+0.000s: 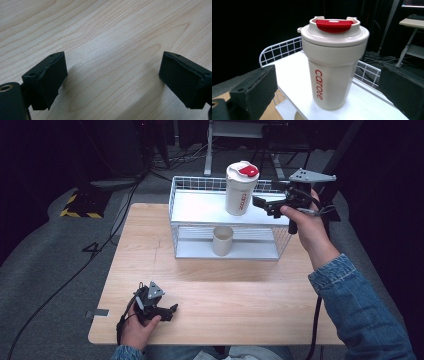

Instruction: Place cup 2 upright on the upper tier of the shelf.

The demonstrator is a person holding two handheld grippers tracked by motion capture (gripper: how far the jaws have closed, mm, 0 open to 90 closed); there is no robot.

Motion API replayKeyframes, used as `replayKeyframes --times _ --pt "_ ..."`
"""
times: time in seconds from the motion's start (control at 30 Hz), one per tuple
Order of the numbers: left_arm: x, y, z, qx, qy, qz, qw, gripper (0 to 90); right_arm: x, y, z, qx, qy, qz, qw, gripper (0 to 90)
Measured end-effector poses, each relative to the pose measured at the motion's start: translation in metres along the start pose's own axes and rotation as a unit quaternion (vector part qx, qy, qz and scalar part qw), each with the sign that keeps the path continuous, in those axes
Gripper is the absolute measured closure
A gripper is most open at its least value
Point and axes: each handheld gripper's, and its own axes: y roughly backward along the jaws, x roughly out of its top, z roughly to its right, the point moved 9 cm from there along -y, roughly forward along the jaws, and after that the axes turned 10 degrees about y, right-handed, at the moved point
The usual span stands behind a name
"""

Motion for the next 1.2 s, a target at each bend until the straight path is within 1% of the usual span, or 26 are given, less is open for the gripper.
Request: replayKeyframes --times 0.03,0.07,0.1,0.13,0.17,0.2,0.3,0.37,0.4,0.43,0.47,0.5,0.53,0.57,0.6,0.67,0.7,0.77,0.8,0.83,0.87,0.9,0.97,1.03,1.07,1.2 --pt "0.000 0.001 -0.001 -0.001 0.001 0.000 1.0000 8.6 -0.001 0.004 0.000 0.000 0.002 -0.001 1.0000 2.3" --pt "-0.001 0.001 -0.001 -0.002 0.006 0.000 1.0000 8.5 -0.003 0.011 0.001 0.000 0.005 -0.002 1.0000 2.4" --pt "-0.001 0.001 -0.003 0.001 0.007 0.001 1.0000 8.6 -0.004 0.015 0.002 -0.002 0.006 -0.003 1.0000 2.3" --pt "-0.001 0.001 -0.003 0.001 0.007 0.001 1.0000 8.6 -0.004 0.015 0.002 -0.002 0.006 -0.003 1.0000 2.3" --pt "0.000 0.001 -0.004 0.003 0.002 0.002 1.0000 8.5 -0.006 0.022 0.003 -0.002 0.005 -0.005 1.0000 2.4" --pt "0.000 0.001 -0.004 0.004 0.002 0.002 1.0000 8.5 -0.007 0.026 0.003 -0.002 0.007 -0.006 1.0000 2.4" --pt "-0.001 0.001 -0.004 0.003 0.005 0.001 1.0000 8.5 -0.012 0.035 0.004 -0.003 0.005 -0.007 1.0000 2.4" --pt "0.000 0.001 -0.005 0.005 0.004 0.002 1.0000 8.5 -0.016 0.041 0.003 0.000 0.007 -0.012 0.9999 2.4" --pt "0.000 0.001 -0.005 0.005 0.004 0.002 1.0000 8.5 -0.016 0.041 0.003 0.000 0.007 -0.012 0.9999 2.4" --pt "0.000 0.001 -0.005 0.005 0.004 0.002 1.0000 8.5 -0.020 0.047 0.003 0.000 0.010 -0.012 0.9999 2.4" --pt "0.000 0.001 -0.005 0.005 0.004 0.002 1.0000 8.6 -0.020 0.047 0.003 0.000 0.010 -0.012 0.9999 2.4" --pt "0.000 0.001 -0.005 0.005 0.005 0.002 1.0000 8.5 -0.024 0.054 0.003 0.002 0.009 -0.012 0.9999 2.5" --pt "0.000 0.001 -0.005 0.005 0.005 0.002 1.0000 8.5 -0.024 0.054 0.003 0.002 0.009 -0.012 0.9999 2.5" --pt "-0.001 0.001 -0.005 0.005 0.007 -0.001 1.0000 8.5 -0.029 0.061 0.003 0.001 0.008 -0.015 0.9999 2.7" --pt "-0.001 0.001 -0.005 0.005 0.007 -0.001 1.0000 8.5 -0.029 0.061 0.003 0.001 0.008 -0.015 0.9999 2.7" --pt "0.000 0.001 -0.005 0.004 0.008 0.002 1.0000 8.5 -0.034 0.067 0.003 0.001 0.009 -0.017 0.9998 2.9" --pt "0.001 0.001 -0.007 0.007 0.006 0.001 1.0000 8.5 -0.038 0.073 0.002 0.001 0.010 -0.021 0.9997 3.1" --pt "0.001 0.000 -0.007 0.007 0.015 0.002 0.9999 8.5 -0.043 0.079 0.001 0.002 0.013 -0.025 0.9996 3.6" --pt "0.001 0.000 -0.008 0.008 0.014 0.002 0.9999 8.5 -0.046 0.082 0.001 0.001 0.011 -0.027 0.9996 3.8" --pt "0.001 0.000 -0.008 0.008 0.020 0.003 0.9998 8.5 -0.048 0.085 0.000 0.002 0.011 -0.028 0.9995 4.0" --pt "0.001 0.000 -0.008 0.008 0.020 0.003 0.9998 8.5 -0.048 0.085 0.000 0.002 0.011 -0.028 0.9995 4.0" --pt "0.002 -0.001 -0.009 0.009 0.015 0.004 0.9998 8.5 -0.054 0.090 -0.001 0.002 0.010 -0.031 0.9995 4.3" --pt "0.003 -0.001 -0.009 0.009 0.019 0.002 0.9998 8.5 -0.061 0.094 -0.003 0.005 0.010 -0.037 0.9993 4.4" --pt "0.003 -0.002 -0.010 0.011 0.019 0.004 0.9998 8.4 -0.068 0.098 -0.003 0.007 0.005 -0.045 0.9989 4.4" --pt "0.003 -0.002 -0.010 0.011 0.019 0.004 0.9998 8.4 -0.068 0.098 -0.003 0.007 0.005 -0.045 0.9989 4.4" --pt "0.004 -0.002 -0.011 0.011 0.023 0.005 0.9997 8.3 -0.091 0.104 -0.006 0.008 -0.007 -0.068 0.9977 5.3"
